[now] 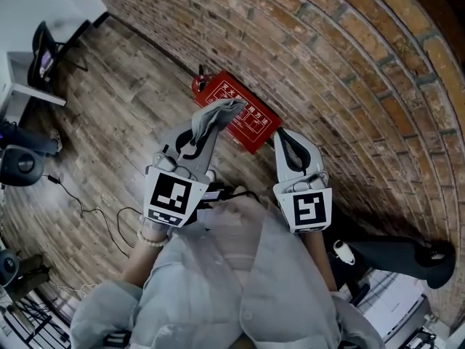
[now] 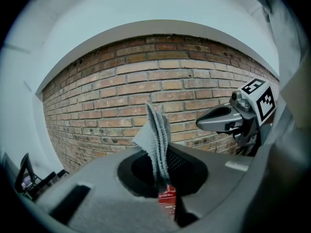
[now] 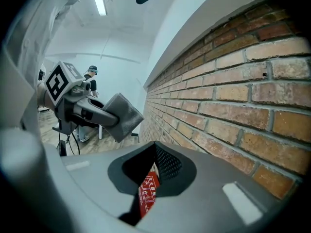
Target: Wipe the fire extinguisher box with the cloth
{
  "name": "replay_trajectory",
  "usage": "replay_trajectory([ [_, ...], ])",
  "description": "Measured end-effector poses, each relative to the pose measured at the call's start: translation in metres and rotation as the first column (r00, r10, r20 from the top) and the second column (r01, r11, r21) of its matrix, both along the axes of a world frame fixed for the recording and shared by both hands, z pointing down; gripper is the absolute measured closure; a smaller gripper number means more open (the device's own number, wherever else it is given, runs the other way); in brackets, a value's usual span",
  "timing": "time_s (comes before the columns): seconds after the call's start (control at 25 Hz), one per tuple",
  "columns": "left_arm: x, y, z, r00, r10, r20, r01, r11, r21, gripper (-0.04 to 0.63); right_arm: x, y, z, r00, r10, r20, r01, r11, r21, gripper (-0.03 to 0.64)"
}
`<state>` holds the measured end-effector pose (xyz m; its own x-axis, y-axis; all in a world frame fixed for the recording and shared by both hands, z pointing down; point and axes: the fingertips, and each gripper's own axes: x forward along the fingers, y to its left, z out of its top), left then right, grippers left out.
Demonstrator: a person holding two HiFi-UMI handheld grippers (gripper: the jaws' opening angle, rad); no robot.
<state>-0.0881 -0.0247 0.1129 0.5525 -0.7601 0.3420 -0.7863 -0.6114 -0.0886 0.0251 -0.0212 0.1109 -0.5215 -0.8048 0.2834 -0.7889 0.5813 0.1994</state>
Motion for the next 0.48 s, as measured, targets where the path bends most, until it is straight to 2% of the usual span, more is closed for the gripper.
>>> replay_trajectory([
  [0.48, -0.0023, -0.0026, 0.0036, 1.000, -0.001, -0.005, 0.001, 1.000, -0.009, 0.583, -0.0001, 0.0001, 0.0021, 1.000, 0.005, -0.008, -0.005, 1.000, -0.006, 0.609],
])
